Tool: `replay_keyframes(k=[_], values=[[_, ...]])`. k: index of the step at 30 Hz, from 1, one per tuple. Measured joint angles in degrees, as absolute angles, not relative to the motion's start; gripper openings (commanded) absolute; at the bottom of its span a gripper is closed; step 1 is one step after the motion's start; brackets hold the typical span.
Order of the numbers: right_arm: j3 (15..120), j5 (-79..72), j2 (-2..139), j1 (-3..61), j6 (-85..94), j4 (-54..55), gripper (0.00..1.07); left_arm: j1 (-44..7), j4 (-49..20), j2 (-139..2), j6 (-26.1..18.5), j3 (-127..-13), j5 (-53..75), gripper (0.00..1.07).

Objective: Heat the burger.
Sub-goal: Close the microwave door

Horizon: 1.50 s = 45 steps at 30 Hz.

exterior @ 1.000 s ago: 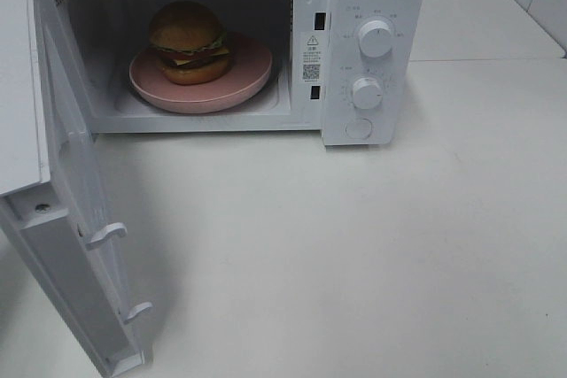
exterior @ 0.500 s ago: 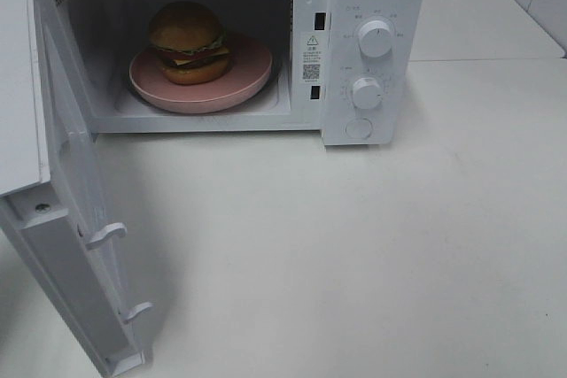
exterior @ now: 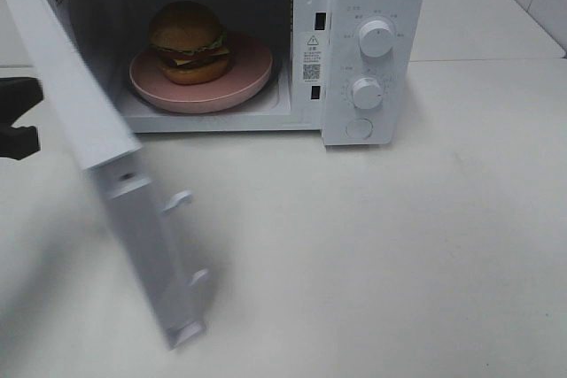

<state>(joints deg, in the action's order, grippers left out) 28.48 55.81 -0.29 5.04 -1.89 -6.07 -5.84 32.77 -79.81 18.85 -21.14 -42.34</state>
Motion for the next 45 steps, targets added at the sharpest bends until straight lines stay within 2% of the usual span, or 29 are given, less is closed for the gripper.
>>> replay_keyframes(k=[1,4,7,12,15,17,18,20,25,33,45], values=[[28.5,55.8,-0.3,5.0,-1.9,-6.1,0.73,-8.3,31.9,-81.0,18.5,-22.1,-42.4,0.0],[28.5,55.8,-0.3,5.0,-1.9,-6.1,0.73,-11.1,29.1,-82.8,17.9,-23.2,-42.4,0.0],[28.5,55.8,-0.3,5.0,-1.9,-6.1,0.73,-11.9,28.2,-83.5,17.6,-23.5,-42.4,0.0],[28.5,55.8,-0.3,5.0,-1.9,-6.1,0.73,-18.4,20.6,-86.9,13.5,-26.2,-42.3,0.0],[28.5,55.8,-0.3,5.0,-1.9,-6.1,0.73,-19.3,19.0,-87.4,12.8,-26.6,-42.3,0.0],[28.5,55.8,-0.3,5.0,-1.9,-6.1,0.73,-23.2,10.4,-90.0,8.9,-28.6,-42.3,0.0],[28.5,55.8,-0.3,5.0,-1.9,-6.1,0.73,-23.2,10.4,-90.0,8.9,-28.6,-42.3,0.0],[28.5,55.8,-0.3,5.0,-1.9,-6.1,0.73,-26.2,5.0,-91.8,5.8,-30.1,-42.3,0.0],[28.5,55.8,-0.3,5.0,-1.9,-6.1,0.73,-29.9,-1.4,-94.9,3.1,-32.8,-42.3,0.0],[28.5,55.8,-0.3,5.0,-1.9,-6.1,0.73,-32.5,-5.0,-99.8,2.6,-37.6,-42.3,0.0],[28.5,55.8,-0.3,5.0,-1.9,-6.1,0.73,-33.0,-5.3,-105.3,2.6,-45.8,-42.2,0.0]])
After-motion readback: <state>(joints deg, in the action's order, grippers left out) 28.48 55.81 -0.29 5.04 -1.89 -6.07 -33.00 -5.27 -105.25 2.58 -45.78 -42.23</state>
